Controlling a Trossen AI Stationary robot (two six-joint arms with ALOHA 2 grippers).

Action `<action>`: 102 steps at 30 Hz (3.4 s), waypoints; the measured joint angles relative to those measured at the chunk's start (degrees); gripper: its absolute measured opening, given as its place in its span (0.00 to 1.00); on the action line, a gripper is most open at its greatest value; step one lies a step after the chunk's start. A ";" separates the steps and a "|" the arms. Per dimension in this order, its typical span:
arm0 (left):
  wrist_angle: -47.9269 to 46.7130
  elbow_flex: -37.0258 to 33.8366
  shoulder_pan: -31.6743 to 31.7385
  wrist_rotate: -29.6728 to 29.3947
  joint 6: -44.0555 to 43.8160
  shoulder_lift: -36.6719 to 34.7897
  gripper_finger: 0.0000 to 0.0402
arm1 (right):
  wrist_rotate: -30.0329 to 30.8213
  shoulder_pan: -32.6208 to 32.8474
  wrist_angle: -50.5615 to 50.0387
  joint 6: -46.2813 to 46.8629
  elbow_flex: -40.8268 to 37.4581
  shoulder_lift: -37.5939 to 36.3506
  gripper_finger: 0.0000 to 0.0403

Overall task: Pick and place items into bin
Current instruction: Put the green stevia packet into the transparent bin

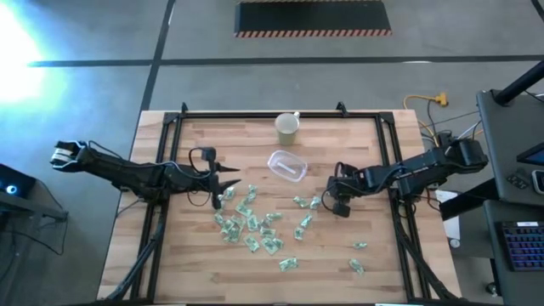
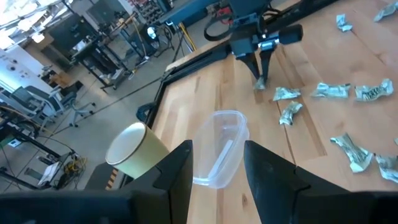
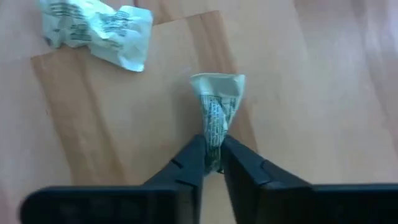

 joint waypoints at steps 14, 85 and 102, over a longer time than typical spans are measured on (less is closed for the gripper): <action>0.91 0.00 0.02 0.00 0.56 0.13 0.32 | 11.17 -0.14 2.62 -13.78 10.60 0.19 0.02; -20.36 11.42 2.01 13.32 -35.00 31.38 0.32 | -1.55 -3.98 13.66 -23.25 5.48 -17.16 0.32; -15.15 11.45 2.47 13.07 -36.98 40.71 0.32 | -1.56 -3.58 13.18 -23.46 5.46 -16.61 0.31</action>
